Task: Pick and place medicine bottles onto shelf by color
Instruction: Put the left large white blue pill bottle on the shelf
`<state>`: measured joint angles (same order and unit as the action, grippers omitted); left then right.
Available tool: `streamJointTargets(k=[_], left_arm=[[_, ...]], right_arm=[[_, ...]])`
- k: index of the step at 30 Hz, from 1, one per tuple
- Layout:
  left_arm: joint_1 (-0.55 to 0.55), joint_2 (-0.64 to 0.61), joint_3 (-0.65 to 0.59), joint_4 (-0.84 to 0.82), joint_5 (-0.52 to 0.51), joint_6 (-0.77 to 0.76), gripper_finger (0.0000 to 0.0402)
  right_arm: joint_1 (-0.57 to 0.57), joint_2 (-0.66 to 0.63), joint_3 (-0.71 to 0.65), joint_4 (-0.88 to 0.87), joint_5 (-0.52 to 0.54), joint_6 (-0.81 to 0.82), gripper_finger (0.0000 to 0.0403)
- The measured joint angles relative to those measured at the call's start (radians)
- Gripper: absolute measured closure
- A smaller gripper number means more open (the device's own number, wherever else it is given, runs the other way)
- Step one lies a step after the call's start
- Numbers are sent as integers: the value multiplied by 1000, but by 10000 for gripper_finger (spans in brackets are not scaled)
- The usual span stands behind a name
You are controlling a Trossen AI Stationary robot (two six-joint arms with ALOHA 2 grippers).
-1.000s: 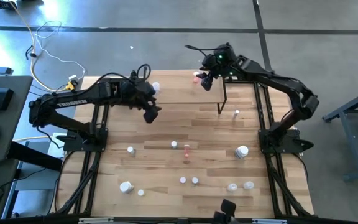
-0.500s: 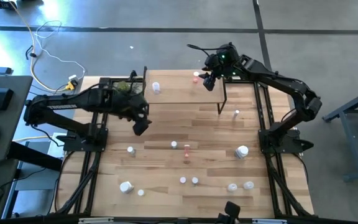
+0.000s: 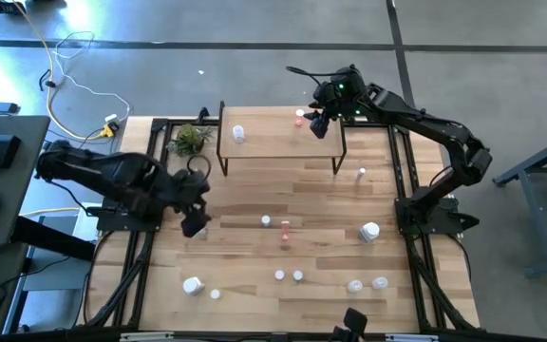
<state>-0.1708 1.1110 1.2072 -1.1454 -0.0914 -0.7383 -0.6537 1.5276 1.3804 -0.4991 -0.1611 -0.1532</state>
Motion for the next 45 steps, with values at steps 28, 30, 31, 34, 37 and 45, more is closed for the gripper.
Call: streamJointTargets(k=[28,30,31,34,37,45], left_arm=[[-494,27,1,-19,59,-427,102],[-511,44,1,-20,40,-427,98],[-517,58,1,-19,34,-427,98],[-543,104,1,-18,24,-420,98],[-582,156,1,-17,9,-395,102],[-636,278,1,-7,-47,-439,103]], right_arm=[[256,-78,0,-83,130,156,229],[281,-78,0,-93,146,172,229],[292,-79,0,-102,154,182,229],[321,-79,0,-119,165,203,229],[348,-79,0,-130,178,206,229],[396,-79,0,-154,181,232,229]])
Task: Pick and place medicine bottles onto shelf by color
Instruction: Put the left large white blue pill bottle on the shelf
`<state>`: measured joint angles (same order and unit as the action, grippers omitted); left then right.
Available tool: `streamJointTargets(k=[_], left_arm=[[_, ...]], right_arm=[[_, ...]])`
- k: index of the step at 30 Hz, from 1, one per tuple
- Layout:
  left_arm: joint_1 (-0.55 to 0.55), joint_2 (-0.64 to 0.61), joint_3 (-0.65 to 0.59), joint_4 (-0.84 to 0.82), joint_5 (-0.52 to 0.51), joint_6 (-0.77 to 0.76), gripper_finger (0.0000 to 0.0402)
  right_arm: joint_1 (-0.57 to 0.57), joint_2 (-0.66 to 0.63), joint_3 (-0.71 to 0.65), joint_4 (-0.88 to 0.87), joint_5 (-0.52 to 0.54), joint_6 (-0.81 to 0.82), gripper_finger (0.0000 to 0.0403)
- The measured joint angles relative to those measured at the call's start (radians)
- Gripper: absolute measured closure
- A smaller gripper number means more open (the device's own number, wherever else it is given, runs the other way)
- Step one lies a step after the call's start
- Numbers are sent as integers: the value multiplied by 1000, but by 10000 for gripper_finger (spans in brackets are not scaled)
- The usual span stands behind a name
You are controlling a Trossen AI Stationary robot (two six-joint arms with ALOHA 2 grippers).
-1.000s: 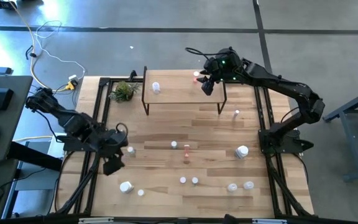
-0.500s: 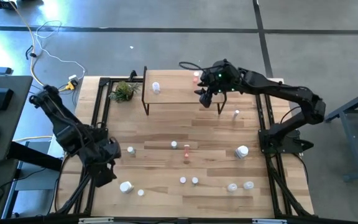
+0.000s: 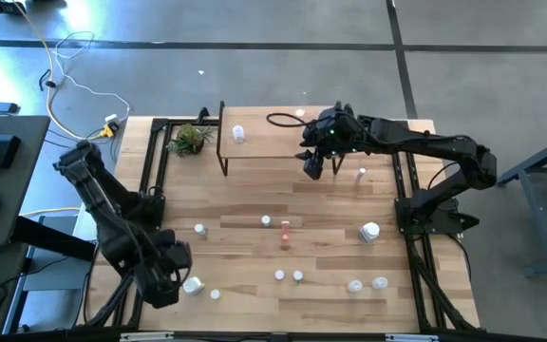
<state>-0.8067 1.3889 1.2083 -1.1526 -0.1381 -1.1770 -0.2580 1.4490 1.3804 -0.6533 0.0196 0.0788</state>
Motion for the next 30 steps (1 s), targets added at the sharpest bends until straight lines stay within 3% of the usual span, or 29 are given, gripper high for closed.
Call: streamJointTargets(k=[15,30], left_arm=[[-14,168,0,116,-19,-73,103],[-15,287,0,111,-5,-121,104]], right_arm=[[46,0,0,-2,0,28,229],[49,0,0,-4,31,27,229]])
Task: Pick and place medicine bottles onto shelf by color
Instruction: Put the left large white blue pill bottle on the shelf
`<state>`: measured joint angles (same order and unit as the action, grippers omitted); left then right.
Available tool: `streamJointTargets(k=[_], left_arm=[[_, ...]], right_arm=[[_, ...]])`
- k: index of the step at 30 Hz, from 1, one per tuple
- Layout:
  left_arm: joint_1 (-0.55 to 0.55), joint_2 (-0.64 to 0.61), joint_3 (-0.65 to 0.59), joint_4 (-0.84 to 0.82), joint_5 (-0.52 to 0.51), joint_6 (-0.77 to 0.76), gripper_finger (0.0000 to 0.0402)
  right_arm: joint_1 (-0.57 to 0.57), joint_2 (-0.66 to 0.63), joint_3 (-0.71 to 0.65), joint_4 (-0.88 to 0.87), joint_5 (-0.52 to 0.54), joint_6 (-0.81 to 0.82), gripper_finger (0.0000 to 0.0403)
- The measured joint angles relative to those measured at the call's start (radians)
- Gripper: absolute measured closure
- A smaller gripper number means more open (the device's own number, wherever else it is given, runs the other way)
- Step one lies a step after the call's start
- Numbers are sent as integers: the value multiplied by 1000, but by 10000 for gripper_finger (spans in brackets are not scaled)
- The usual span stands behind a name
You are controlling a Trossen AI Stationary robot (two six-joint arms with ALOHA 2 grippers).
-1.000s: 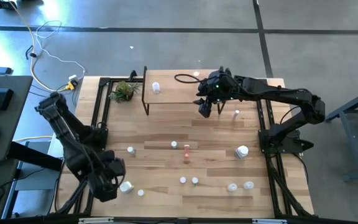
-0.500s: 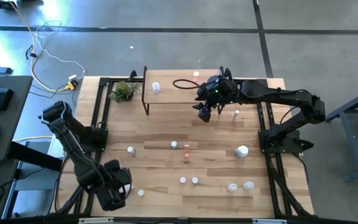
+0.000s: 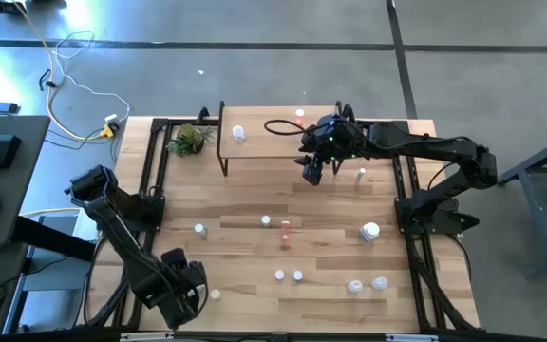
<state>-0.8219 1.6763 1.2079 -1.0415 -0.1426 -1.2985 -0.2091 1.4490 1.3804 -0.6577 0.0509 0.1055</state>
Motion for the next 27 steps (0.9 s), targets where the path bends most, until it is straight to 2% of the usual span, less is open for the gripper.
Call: streamJointTargets(k=[6,19,27], left_arm=[[0,23,0,-1,0,0,128],[0,29,0,-5,-2,44,240],[12,3,0,-5,28,68,231]], right_arm=[[3,0,0,-15,0,2,229],[37,0,0,-43,36,0,229],[48,0,0,-49,59,28,229]])
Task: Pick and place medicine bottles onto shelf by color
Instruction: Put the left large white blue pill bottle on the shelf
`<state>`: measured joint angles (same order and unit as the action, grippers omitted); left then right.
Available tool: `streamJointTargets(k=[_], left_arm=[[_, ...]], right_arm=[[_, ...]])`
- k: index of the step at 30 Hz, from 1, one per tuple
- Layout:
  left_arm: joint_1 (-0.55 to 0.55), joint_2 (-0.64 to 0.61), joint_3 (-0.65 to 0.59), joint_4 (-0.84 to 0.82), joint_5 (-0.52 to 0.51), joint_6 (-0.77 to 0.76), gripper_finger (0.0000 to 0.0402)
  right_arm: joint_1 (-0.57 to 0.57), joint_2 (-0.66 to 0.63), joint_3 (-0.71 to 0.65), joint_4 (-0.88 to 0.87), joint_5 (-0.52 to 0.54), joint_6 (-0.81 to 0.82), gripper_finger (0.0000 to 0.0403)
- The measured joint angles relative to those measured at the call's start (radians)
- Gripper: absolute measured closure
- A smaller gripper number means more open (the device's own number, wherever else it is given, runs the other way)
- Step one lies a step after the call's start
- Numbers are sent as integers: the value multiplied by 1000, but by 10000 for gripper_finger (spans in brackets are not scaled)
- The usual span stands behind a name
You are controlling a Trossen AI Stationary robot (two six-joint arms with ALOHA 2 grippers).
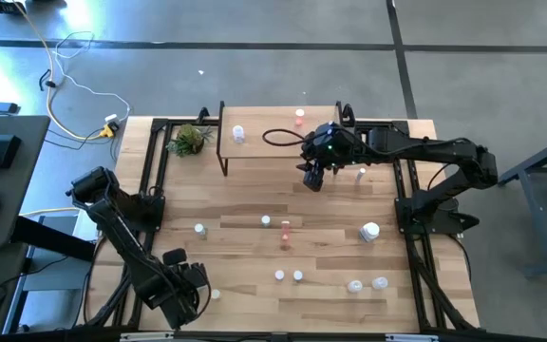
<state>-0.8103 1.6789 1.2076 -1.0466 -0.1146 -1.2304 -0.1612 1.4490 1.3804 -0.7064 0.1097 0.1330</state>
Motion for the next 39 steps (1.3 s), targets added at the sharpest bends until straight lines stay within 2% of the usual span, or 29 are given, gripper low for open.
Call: streamJointTargets(k=[10,19,30,39], left_arm=[[79,-173,0,-49,-28,73,232],[234,-392,0,-104,-99,234,233],[535,-612,0,-139,-219,514,233],[835,-705,14,-136,-265,795,233]], right_arm=[[0,0,0,-1,2,1,229],[-2,0,0,2,2,1,229],[-48,0,0,40,1,26,229],[-101,0,0,41,-1,24,229]])
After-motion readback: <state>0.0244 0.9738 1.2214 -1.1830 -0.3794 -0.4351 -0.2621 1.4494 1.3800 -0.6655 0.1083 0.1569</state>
